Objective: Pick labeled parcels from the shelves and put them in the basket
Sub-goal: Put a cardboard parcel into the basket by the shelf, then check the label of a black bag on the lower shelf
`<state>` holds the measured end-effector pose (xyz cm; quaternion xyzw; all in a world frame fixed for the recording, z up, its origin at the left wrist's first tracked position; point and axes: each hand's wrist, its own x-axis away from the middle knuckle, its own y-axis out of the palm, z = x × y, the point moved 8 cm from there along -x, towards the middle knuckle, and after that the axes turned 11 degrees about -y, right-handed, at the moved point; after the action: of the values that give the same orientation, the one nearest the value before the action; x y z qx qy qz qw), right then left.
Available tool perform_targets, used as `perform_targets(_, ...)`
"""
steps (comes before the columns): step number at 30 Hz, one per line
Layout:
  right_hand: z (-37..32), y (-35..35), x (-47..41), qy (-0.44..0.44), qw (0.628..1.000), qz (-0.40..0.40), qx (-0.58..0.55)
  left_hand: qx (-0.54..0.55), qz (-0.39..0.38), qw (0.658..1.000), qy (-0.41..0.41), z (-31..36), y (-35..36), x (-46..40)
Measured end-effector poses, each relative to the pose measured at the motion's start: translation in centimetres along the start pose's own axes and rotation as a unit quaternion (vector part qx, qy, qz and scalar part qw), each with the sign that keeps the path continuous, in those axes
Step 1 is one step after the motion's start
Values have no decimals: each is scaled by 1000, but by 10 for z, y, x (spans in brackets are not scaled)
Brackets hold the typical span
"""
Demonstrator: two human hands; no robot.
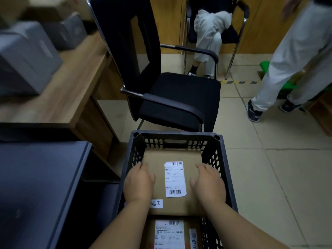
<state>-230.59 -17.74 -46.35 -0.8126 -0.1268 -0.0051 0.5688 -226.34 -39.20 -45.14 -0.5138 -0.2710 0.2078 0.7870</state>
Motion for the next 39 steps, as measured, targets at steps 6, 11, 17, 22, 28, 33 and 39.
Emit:
perform_targets(6,-50,-70,31,-76,995,50,34,-122,76,983,116,23,-75,39)
perform_targets(11,-85,-125,69,-111,989,91,35,-127,115,975,142,34,-145,77)
perform_targets(17,-123,-192,107,-145,981,125,36,-127,163,969,132,41,-229,127)
perform_targets(22,-156,-238,126,-210,967,139,32,-122,219,964,94,40,-285,162)
perform_targets(28,-173,-273,163,-309,940,142,42,-79,277,958,2,32,-318,221)
perform_targets(33,-183,-282,204,-390,912,114,52,-80,308,946,-69,8,-330,284)
perform_targets(39,-206,-278,264,-473,875,97,38,-81,332,924,-169,-34,-343,360)
